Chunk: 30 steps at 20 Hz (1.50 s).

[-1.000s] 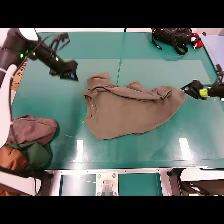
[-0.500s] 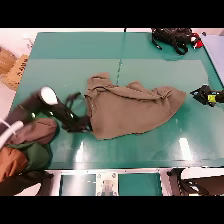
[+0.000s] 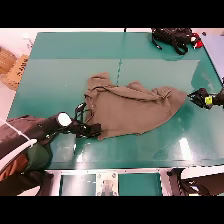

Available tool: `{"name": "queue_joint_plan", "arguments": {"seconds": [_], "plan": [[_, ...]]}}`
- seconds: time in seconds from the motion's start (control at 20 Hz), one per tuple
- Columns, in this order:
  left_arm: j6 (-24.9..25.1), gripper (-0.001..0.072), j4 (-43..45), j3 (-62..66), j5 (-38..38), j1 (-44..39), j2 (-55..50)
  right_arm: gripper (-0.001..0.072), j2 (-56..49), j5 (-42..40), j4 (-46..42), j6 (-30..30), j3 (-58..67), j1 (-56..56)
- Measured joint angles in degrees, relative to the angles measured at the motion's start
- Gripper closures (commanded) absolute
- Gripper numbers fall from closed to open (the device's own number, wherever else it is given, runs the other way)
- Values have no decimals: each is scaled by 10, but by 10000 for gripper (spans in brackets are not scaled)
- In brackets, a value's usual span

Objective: Fold the shirts.

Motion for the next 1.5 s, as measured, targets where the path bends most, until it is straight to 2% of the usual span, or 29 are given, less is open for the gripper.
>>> {"name": "queue_joint_plan", "arguments": {"seconds": [0.1, 0.3, 0.45, 0.6, 1.0, 1.15, 1.2, 1.25, 1.35, 1.4, 1.5], "plan": [[26, 685, 5, 23, -17, 52, -4, 240, -1, 0, -2, 0, 0, 0], [75, 685, 35, 90, -59, 197, -8, 239, -1, 5, -8, 0, -13, 3], [108, 684, 43, 133, -73, 270, -18, 240, -1, 9, -2, -1, -44, 17], [129, 684, 45, 156, -82, 298, -37, 246, 0, 26, -6, -2, -80, 31], [183, 684, 43, 171, -88, 315, -54, 247, -1, 208, -125, 69, -111, 41], [196, 684, 43, 172, -101, 316, -54, 248, -1, 249, -174, 81, -115, 48], [198, 684, 43, 172, -106, 316, -54, 284, -1, 255, -184, 82, -118, 53], [200, 684, 43, 172, -110, 316, -54, 356, -1, 259, -197, 83, -121, 61], [202, 684, 43, 172, -120, 316, -54, 398, -1, 273, -225, 84, -126, 81], [204, 684, 43, 172, -126, 316, -54, 536, -1, 276, -231, 83, -127, 92], [205, 684, 43, 173, -136, 316, -54, 553, -2, 276, -230, 77, -127, 114]]}}
